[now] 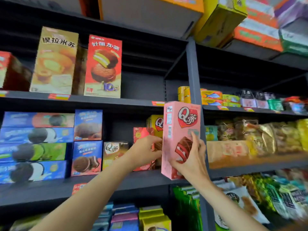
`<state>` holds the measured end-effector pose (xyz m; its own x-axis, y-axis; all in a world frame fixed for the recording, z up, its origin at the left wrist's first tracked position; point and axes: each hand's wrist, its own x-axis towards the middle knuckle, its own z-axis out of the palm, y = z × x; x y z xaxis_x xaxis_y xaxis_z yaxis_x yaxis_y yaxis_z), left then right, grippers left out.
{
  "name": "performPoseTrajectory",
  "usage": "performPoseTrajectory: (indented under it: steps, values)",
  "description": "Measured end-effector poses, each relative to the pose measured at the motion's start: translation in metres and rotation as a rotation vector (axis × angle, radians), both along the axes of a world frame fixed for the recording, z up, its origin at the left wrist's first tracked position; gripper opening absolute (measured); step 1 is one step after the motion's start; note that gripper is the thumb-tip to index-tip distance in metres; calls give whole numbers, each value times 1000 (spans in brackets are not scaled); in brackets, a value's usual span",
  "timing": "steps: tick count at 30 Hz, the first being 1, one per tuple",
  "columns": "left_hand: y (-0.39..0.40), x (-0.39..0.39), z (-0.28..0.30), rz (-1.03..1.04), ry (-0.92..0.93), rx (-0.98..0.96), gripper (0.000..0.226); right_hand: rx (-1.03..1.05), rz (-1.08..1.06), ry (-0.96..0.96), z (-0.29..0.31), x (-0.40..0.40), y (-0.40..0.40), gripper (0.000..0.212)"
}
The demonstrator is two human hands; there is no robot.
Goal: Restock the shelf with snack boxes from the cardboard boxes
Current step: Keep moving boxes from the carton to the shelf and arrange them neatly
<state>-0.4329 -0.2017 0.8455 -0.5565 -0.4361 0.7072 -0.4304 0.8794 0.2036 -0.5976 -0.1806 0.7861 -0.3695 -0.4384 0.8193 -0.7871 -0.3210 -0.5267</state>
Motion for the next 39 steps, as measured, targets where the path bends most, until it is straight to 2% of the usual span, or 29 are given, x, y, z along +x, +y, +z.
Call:
performPoseTrajectory:
  steps: [4, 6, 11, 15, 17, 19, 21, 25, 27, 32, 39]
  values:
    - [-23, -14, -10, 27, -141, -21, 46, 18, -42, 38, -6, -9, -16, 115]
    - [-30, -19, -12, 32, -156, -21, 44, 30, -75, 56, -6, -10, -20, 114]
    - [-38, -25, -14, 0, -75, -24, 36, 64, -225, 90, -5, -8, -17, 113]
    - [-40, -27, -17, -73, 89, 88, 25, 112, -258, 69, 1, 2, -5, 107]
    - [-43, -26, -17, -113, 188, 197, 34, 182, -223, 33, 6, 1, 3, 99]
    - [-46, -25, -15, -144, 258, 292, 55, 250, -176, 24, 11, 2, 10, 94]
    - [-46, -25, -13, -105, 234, 311, 60, 290, -155, 26, 13, 5, 10, 91]
    - [-45, -28, -10, -56, 167, 234, 29, 306, -196, -2, 23, 8, -5, 92]
    - [-45, -25, -8, -27, 122, 151, 23, 300, -227, -4, 29, 6, -18, 95]
    - [-59, -17, -14, 95, 3, -54, 34, 242, -264, 21, 33, 8, -53, 106]
    - [-76, -24, -28, 84, -132, -62, 52, 121, -243, 18, 17, 6, -83, 110]
